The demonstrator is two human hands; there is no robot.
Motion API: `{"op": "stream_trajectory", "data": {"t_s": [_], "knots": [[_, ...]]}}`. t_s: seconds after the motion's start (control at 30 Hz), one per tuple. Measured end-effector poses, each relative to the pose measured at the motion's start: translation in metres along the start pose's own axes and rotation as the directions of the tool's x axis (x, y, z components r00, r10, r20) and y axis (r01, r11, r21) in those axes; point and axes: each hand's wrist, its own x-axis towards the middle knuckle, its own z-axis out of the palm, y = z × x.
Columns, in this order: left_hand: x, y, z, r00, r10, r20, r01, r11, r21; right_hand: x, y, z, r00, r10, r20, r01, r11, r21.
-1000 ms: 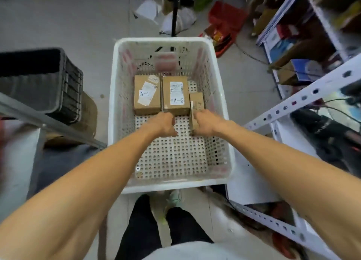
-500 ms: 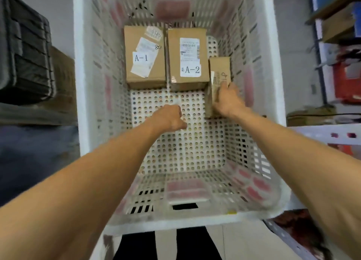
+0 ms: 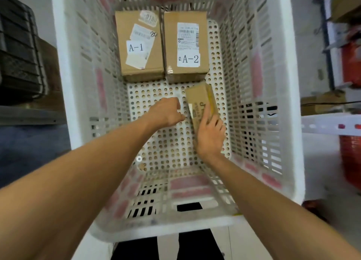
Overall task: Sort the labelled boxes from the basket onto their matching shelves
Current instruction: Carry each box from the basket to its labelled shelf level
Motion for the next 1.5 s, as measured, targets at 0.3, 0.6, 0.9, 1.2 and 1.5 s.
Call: {"op": "stream_trajectory", "data": {"t_s": [0.3,0.6,0.9,1.2,1.5], "knots": [[-0.012,-0.035,0.011,0.992,-0.119,-0.029,0.121,0.99,0.075,0.029,-0.003,0.016,0.954,0.139,0.264,-0.25,0.856,0.452],[-0.012,-0.065,0.046,0.975,-0.218,0.028,0.216,0.973,0.077,0.025,-0.041,0.037,0.965,-0.072,0.252,0.029,0.985,0.171],[-0.016,-0.062,0.044,0.983,-0.185,-0.014,0.184,0.983,-0.026,0.032,-0.024,0.028,0.917,-0.001,0.4,-0.336,0.541,0.771],[-0.012,-0.059,0.057,0.99,-0.14,0.011,0.139,0.968,-0.209,0.034,-0.021,0.014,0.962,0.064,0.265,-0.237,0.68,0.694],[-0.02,-0.071,0.059,0.984,-0.15,0.098,0.172,0.942,-0.287,0.033,-0.018,0.003,0.984,0.078,0.158,-0.173,0.599,0.782]]}}
